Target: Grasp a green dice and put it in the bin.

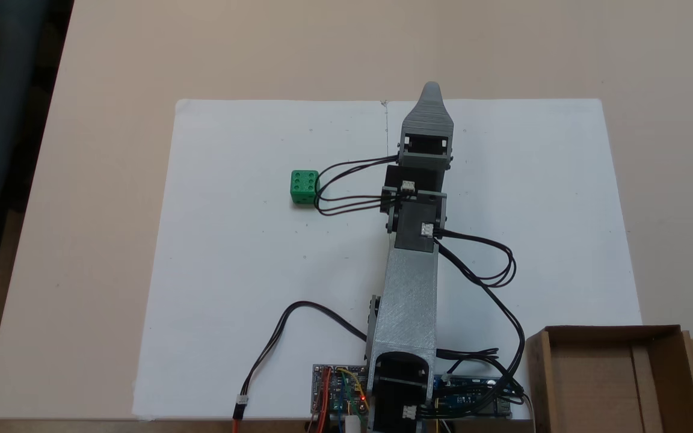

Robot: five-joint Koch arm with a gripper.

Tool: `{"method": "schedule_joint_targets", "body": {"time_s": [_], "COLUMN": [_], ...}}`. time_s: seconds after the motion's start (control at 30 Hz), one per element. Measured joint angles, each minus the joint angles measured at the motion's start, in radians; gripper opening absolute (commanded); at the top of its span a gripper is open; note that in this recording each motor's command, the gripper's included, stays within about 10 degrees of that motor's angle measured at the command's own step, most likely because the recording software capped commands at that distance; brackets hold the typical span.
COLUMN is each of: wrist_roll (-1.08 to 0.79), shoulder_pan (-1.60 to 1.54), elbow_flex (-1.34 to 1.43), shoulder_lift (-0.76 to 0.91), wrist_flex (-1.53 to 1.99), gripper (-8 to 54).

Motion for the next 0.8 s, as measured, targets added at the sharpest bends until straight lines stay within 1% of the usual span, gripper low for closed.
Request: {"method": "schedule_joint_targets", "body": {"time_s": [0.17,0.27,0.33,0.37,0.63,0.7,0.77,0.8], "wrist_roll": [0.015,0.052,0.109,0.13,0.38,0.419,0.466,0.476], "shoulder_pan": [-0.038,-0.051,-0.06,-0.063,-0.253,-0.298,-0.339,-0.353], "elbow_flex": [-0.132,-0.16,-0.167,-0.186,-0.454,-0.499,-0.56,-0.569], "shoulder_lift": [0.0,0.0,0.0,0.0,-0.018,-0.038,-0.121,-0.133], "wrist_flex": [0.281,0.446,0.632,0.678,1.081,1.18,1.327,1.347], "gripper": [43.9,43.9,43.5,42.4,42.3,42.3,42.4,42.4]}}
